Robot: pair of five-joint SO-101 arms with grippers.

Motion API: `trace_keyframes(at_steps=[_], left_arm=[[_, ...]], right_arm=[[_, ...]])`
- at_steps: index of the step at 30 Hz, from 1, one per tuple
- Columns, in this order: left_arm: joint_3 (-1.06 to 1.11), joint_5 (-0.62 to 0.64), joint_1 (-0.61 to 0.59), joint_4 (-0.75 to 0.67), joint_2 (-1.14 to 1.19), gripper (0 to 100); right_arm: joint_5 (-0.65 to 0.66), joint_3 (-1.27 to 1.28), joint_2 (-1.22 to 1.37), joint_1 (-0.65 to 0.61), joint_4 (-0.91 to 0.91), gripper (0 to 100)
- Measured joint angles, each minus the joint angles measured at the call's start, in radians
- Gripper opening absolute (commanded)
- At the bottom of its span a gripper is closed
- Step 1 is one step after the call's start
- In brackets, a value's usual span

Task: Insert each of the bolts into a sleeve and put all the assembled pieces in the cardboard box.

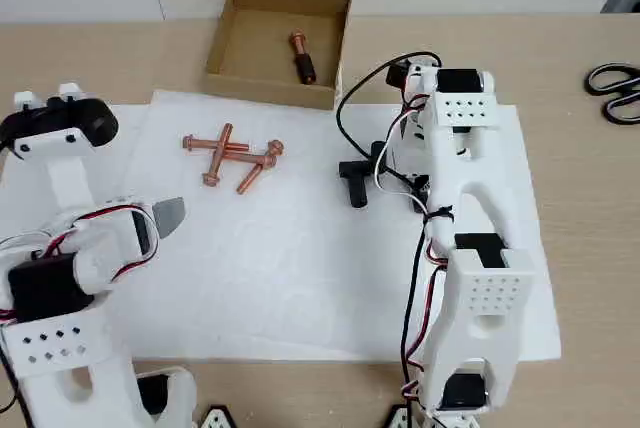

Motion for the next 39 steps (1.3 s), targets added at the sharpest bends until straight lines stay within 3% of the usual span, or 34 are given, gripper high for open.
trace_keyframes(at_steps=[16, 26, 30, 39], left_arm=[[0.0, 0.0, 0.0, 0.0, 0.0, 29], [0.0, 0.0, 0.0, 0.0, 0.0, 29], [0.0, 0.0, 0.0, 0.006, 0.0, 29], [0.0, 0.0, 0.0, 0.006, 0.0, 29]], right_arm=[[0.011, 0.0, 0.005, 0.006, 0.005, 11.6], [0.011, -0.003, 0.138, 0.012, -0.002, 11.2], [0.012, -0.005, 0.143, 0.012, -0.002, 0.0], [0.052, 0.0, 0.104, 0.015, -0.003, 0.4]])
